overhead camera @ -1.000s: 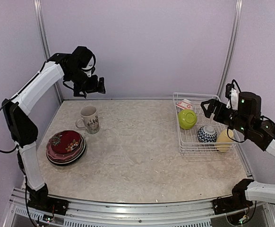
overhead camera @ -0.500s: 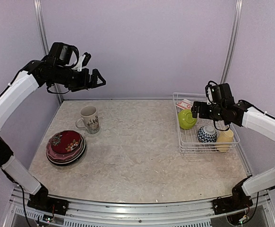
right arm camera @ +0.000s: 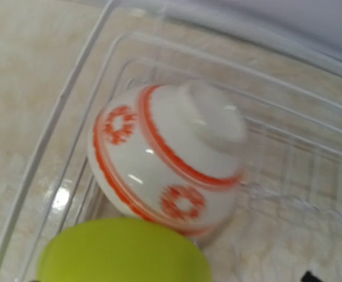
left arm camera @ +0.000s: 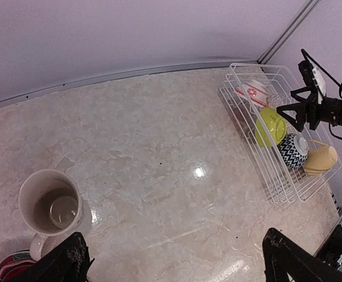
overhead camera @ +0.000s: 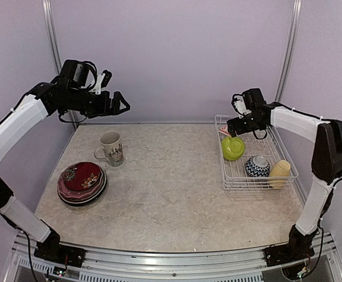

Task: Unload the mixed dishes from the dish rack
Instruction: Grab the bowl from the dish rack.

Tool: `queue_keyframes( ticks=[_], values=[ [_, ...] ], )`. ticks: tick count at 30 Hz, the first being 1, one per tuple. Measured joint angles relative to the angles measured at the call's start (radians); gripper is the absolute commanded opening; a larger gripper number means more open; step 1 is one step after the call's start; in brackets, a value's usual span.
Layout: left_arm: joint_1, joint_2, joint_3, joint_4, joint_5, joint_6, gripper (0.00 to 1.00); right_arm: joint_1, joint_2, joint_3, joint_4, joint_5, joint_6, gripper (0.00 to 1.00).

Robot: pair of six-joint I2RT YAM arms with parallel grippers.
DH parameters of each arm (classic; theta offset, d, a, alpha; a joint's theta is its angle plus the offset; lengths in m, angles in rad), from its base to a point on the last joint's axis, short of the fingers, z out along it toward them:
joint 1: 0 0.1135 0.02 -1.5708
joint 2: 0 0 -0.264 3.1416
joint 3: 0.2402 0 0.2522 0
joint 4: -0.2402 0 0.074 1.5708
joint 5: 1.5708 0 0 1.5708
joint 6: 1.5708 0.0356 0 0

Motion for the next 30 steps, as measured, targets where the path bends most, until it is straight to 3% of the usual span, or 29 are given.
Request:
queue_keyframes(
  ticks=[13, 30],
  values=[
    [0.02, 0.0, -0.017, 0.012, -0.019, 0.013, 0.99, -0.021, 0.314, 0.417, -0.19, -0.106, -0.264, 0.94],
    [0.027, 0.014, -0.017, 0.012, -0.008, 0.013, 0.99, -0.022, 0.484, 0.615, -0.346, -0.041, -0.397, 0.94]
  ],
)
